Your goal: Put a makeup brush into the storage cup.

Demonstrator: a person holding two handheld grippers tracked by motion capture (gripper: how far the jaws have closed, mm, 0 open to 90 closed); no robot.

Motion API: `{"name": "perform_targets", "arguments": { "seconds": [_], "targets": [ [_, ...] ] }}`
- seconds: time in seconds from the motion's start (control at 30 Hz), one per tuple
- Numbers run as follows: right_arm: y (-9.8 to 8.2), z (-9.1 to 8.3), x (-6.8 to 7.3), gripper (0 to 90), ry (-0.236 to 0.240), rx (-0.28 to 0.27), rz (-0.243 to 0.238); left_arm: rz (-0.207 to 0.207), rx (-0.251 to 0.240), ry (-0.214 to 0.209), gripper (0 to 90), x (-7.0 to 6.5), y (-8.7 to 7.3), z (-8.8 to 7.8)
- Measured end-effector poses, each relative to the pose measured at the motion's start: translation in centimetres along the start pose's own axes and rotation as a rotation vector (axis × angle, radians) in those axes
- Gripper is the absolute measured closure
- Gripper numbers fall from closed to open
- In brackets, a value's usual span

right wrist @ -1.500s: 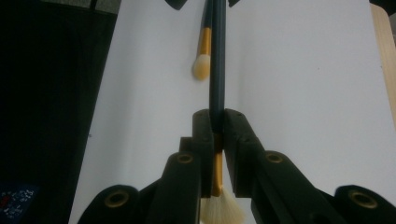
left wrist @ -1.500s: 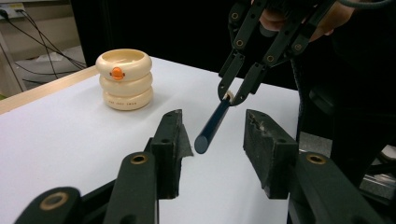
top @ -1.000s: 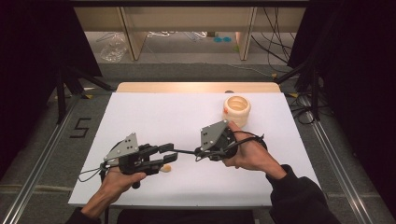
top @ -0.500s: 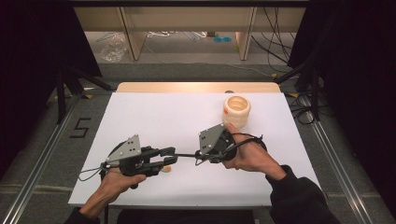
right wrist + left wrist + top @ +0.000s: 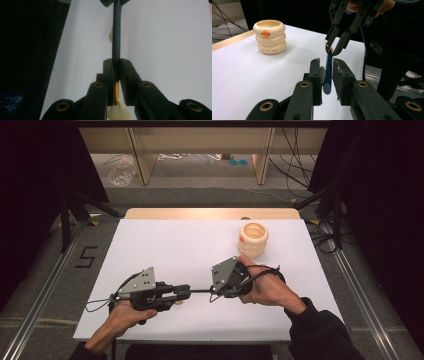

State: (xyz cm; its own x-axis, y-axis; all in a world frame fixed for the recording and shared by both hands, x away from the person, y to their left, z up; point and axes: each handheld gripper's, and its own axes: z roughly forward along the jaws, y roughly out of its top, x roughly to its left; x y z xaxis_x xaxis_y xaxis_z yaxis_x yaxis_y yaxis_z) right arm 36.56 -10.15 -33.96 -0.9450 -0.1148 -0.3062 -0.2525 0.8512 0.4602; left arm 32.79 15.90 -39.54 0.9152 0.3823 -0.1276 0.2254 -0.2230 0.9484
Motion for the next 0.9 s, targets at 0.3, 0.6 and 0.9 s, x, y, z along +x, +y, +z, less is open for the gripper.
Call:
{"name": "perform_targets", "arguments": {
  "seconds": [0.3, 0.6, 0.9],
  "targets": [
    [0.0, 0.1, -0.1, 83.7, -0.001, -0.006, -0.032, 0.0, -0.009, -0.027, 83.4, -0.1, 0.1, -0.1],
    [-0.1, -0.1, -0.3, 72.6, -0.037, -0.034, -0.007, 0.009, -0.024, 0.002, 84.4, 0.2, 0.1, -0.3],
    [-1.1, -2.3, -0.6, 48.4, -0.147, -0.223, 0.256, 0.028, -0.078, 0.097, 84.5, 0.7, 0.2, -1.1]
  ]
}}
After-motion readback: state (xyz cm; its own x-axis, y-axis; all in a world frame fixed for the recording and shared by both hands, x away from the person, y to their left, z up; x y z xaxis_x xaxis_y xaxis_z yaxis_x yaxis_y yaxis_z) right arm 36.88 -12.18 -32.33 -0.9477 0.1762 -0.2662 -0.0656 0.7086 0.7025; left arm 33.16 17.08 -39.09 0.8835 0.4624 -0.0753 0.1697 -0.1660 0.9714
